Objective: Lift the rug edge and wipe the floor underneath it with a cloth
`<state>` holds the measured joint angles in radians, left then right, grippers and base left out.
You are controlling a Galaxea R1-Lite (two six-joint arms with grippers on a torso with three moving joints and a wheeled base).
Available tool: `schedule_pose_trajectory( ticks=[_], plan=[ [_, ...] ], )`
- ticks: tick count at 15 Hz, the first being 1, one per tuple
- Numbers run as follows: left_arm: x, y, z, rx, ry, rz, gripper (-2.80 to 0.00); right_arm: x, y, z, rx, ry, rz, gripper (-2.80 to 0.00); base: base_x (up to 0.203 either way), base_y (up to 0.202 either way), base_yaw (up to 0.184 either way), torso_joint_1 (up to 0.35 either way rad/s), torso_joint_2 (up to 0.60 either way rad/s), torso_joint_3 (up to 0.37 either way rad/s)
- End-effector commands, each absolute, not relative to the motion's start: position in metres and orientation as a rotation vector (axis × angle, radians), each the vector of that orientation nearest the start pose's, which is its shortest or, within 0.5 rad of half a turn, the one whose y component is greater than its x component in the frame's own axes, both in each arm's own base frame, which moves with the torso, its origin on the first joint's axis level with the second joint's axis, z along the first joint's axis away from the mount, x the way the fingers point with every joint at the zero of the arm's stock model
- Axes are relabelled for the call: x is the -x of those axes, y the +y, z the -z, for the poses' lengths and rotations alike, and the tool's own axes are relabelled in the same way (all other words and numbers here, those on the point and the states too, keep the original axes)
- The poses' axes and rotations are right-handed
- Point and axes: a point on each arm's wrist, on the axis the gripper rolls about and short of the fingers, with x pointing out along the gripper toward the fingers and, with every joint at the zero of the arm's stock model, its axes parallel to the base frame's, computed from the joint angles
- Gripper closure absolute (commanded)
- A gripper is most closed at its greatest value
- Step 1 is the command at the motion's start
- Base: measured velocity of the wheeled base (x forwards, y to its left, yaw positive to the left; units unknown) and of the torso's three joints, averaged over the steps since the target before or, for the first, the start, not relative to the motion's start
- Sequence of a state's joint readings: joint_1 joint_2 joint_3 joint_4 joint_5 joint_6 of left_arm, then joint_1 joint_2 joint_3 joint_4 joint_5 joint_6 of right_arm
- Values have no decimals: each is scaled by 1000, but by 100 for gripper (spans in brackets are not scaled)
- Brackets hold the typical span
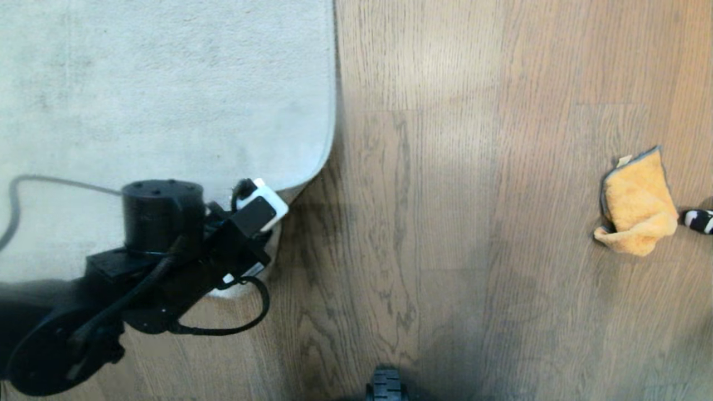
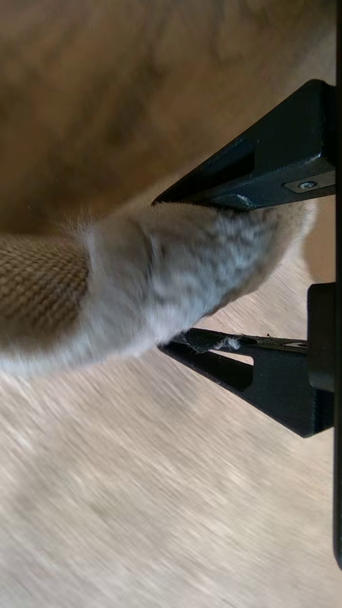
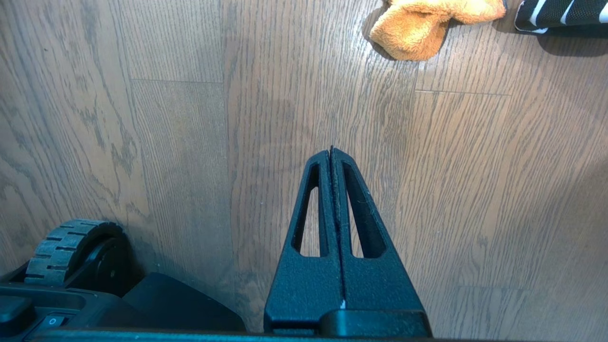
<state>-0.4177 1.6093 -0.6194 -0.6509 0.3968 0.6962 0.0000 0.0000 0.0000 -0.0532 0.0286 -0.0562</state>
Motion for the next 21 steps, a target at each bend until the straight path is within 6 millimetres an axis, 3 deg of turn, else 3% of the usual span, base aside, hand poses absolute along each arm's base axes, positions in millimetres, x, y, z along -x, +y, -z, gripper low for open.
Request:
schedule_pose_trajectory(
  ticks=[1, 4, 7, 15, 21],
  plan=[
    [-226, -61, -185, -772, 294, 18, 0, 23, 1, -81, 58, -54, -28, 0, 0, 0, 0, 0, 0, 0],
    [-203, -12, -185, -677, 369, -66, 0, 23, 1, -81, 58, -54, -28, 0, 0, 0, 0, 0, 0, 0],
    [-182, 6, -156, -561, 403, -114, 0, 23, 1, -81, 58, -54, -28, 0, 0, 0, 0, 0, 0, 0],
    [-149, 14, -110, -507, 506, -120, 0, 23, 1, -81, 58, -54, -28, 0, 0, 0, 0, 0, 0, 0],
    [-150, 12, -108, -479, 496, -71, 0, 23, 1, -81, 58, -54, -28, 0, 0, 0, 0, 0, 0, 0]
  ],
)
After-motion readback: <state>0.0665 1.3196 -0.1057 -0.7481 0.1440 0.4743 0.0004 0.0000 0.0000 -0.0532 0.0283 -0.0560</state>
